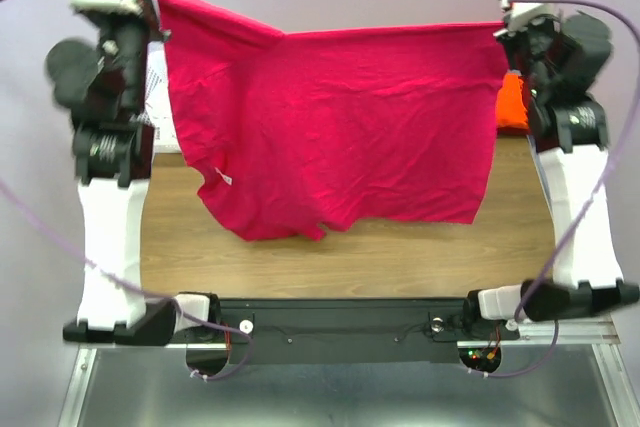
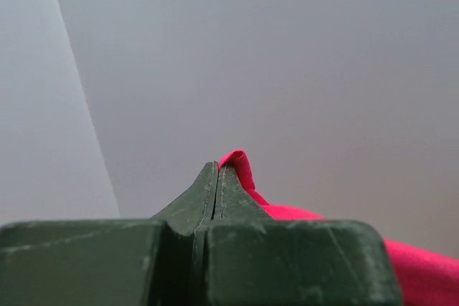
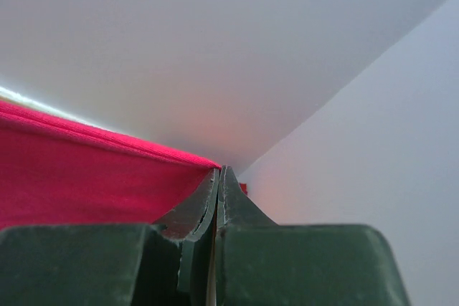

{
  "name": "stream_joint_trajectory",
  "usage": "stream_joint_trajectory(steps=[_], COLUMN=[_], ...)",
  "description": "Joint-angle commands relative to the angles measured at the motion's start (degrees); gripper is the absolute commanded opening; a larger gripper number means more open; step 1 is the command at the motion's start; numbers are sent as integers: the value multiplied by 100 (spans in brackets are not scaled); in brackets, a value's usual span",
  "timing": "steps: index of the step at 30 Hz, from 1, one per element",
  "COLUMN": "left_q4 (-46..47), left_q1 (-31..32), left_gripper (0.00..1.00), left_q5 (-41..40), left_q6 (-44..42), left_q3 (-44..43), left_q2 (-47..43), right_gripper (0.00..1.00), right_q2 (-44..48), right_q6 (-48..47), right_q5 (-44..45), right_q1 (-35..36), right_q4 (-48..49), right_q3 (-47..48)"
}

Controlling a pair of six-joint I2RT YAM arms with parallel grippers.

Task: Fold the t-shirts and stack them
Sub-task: Flatten the tshirt out

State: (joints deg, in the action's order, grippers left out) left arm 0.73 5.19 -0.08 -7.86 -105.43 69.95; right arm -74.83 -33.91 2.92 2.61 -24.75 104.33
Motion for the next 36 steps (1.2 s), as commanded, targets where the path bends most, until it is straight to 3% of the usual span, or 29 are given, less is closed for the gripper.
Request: stream_joint_trajectory(steps=[1, 5, 9, 14, 19, 23, 26, 31, 36], left_q4=[427, 909, 1567, 2569, 3450, 3995, 4075, 4304, 4671], left_q1=[-27, -18, -36, -71, -115, -316, -378, -378, -396], left_gripper=[0, 0, 0, 0, 0, 0, 0, 0, 0], left_q5=[-37, 166, 236, 490, 491, 552, 911, 1510, 1309], left_q6=[100, 66, -163, -120, -137, -41, 144, 22, -295], left_q3=[-294, -758, -1600, -3077, -3476, -2820, -2125, 774, 3373], left_q2=[685, 1641, 2634, 3375, 3596, 3429, 3201, 2437, 1979], right_gripper=[0, 1, 1, 0, 0, 1, 1, 1, 1], right_q2=[-479, -1321, -2059, -2861, -3292, -3267, -2961, -2485, -2256], right_q6=[-116, -63, 68, 323, 359, 236, 253, 61, -107], right_q5=[139, 113, 226, 332, 324, 306, 78, -861, -1109], right_q1=[-77, -85, -85, -173, -217, -226, -235, -235, -244], right_q4=[673, 1024, 1411, 1780, 2368, 2729, 2974, 3555, 4013], right_q3=[139, 508, 1489, 2897, 3682, 3340, 2305, -65, -1616])
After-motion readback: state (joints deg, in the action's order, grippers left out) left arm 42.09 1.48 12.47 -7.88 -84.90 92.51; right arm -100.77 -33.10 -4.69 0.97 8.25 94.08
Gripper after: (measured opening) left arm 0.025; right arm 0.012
